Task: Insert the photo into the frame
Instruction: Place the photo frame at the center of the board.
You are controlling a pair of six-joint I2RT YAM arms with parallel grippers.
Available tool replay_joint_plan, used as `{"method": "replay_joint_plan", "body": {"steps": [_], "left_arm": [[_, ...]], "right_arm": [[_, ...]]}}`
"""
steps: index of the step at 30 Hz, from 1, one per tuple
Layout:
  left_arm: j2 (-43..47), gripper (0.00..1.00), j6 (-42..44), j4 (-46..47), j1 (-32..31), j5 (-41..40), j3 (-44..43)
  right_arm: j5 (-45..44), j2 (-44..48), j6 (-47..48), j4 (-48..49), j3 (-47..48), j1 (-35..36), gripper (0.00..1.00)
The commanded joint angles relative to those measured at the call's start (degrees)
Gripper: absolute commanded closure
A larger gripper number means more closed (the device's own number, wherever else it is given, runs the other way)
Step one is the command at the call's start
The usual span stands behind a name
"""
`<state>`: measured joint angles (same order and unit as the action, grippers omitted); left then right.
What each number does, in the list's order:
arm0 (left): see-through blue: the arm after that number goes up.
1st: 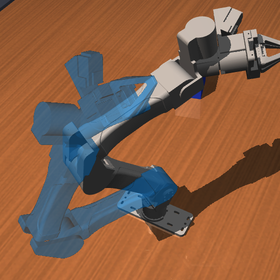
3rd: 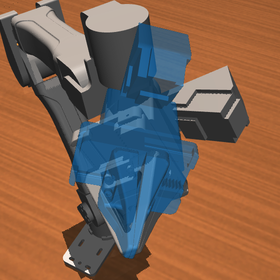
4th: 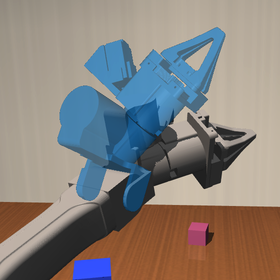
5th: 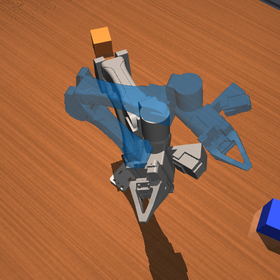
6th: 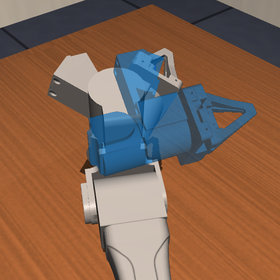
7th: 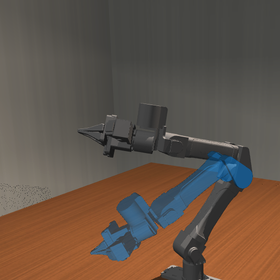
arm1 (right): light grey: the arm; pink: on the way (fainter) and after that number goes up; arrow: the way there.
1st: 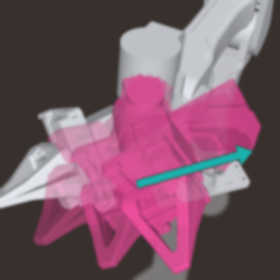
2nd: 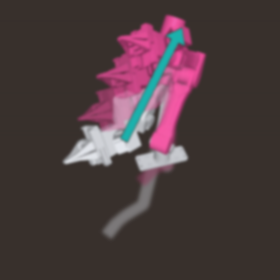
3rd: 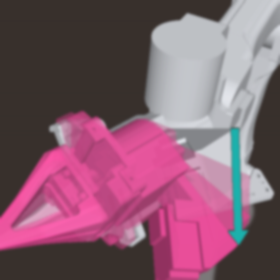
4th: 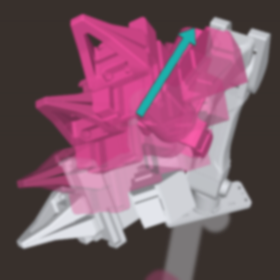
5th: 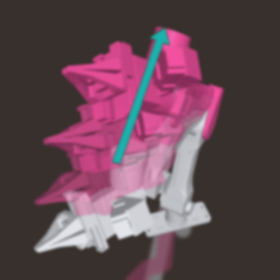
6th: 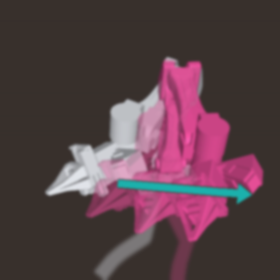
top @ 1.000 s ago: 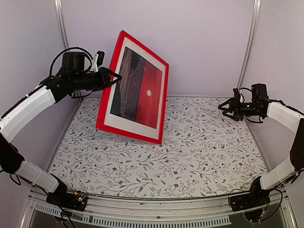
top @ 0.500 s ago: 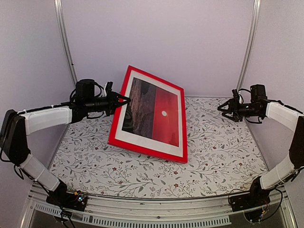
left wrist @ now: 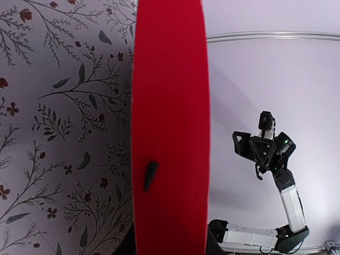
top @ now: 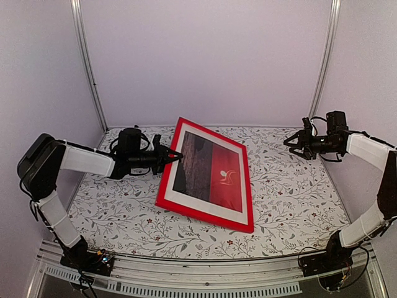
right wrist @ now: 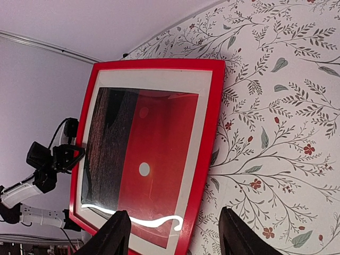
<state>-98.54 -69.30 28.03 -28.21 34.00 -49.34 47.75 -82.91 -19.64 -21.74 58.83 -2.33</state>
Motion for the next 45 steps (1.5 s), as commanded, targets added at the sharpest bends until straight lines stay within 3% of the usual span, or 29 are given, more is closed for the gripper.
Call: {"method": "replay_joint_plan", "body": {"steps": [1,6,13,17,19,26,34,41,45], "left_arm": [[0.64,1.0,-1.31,15.27,-0.41,0.04,-0.09],[-2.12,0.92,-2.17,19.59,-0.51,-0.3,3.19],[-5.87,0.61,-3.51,24.72,-0.36,1.4,7.23],[-6.4,0.41,-1.08,23.64,-0.2,1.29,8.59],[-6.17,0.35,1.46,20.67,-0.23,1.11,8.7],[-4.26,0.26,12.84,4.81,-0.21,-2.08,8.07],[-1.98,0.2,19.87,-4.41,-0.19,-7.07,9.18],[0.75,0.14,25.69,-13.95,-0.26,-14.07,8.4],[4.6,0.13,30.57,-21.16,-0.2,-22.0,7.18]], "right_arm": [[1.15,-0.66,0.98,1.61,-1.04,-0.12,0.4],[1.78,-1.34,0.78,2.19,-1.73,-0.05,0.4],[1.82,-2.05,0.95,2.33,-2.02,0.04,0.4],[1.74,-2.28,1.0,2.39,-2.28,0.11,0.4],[1.65,-2.34,1.05,2.4,-2.4,0.2,0.4],[0.63,-2.69,1.49,2.04,-2.62,0.72,0.4],[-0.23,-3.7,1.62,2.11,-2.8,1.44,0.4],[-0.95,-4.26,1.87,1.9,-2.62,1.95,0.4],[-4.91,-4.15,2.98,0.12,-1.85,2.79,0.4]]}}
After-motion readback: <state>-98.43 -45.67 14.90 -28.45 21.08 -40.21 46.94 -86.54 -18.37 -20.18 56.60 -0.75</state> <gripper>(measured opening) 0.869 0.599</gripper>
